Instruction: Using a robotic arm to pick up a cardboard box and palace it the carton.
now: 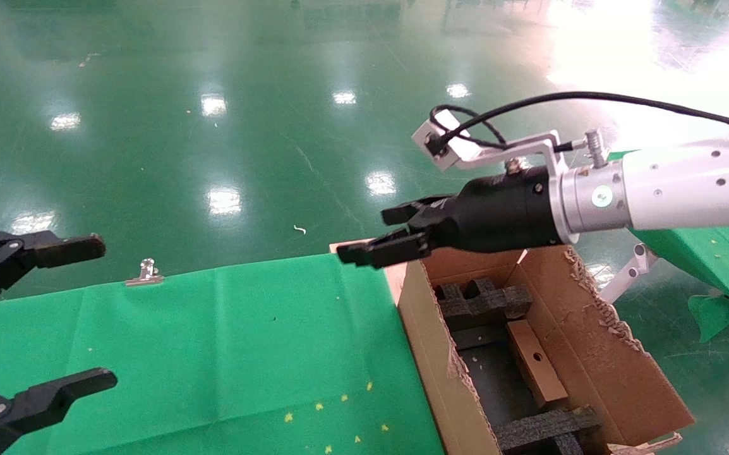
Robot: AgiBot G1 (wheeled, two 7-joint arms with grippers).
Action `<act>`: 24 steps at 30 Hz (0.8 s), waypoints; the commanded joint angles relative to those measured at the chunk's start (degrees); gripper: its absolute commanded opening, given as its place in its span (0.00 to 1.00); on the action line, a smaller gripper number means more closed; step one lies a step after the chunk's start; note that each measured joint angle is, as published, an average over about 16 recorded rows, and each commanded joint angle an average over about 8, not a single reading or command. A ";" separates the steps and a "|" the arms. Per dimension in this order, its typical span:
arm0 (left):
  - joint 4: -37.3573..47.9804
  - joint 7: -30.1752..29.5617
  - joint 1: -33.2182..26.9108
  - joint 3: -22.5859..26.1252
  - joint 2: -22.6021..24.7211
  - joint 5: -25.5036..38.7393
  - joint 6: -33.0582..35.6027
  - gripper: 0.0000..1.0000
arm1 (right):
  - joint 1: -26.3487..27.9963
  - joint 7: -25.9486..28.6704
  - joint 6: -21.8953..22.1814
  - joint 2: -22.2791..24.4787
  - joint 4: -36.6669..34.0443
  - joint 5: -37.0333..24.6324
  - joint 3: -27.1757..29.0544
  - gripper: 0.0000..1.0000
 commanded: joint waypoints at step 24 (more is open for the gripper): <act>0.00 0.00 0.00 0.01 0.00 0.00 0.00 1.00 | -23.76 -31.02 -15.58 -1.68 0.08 15.66 30.36 1.00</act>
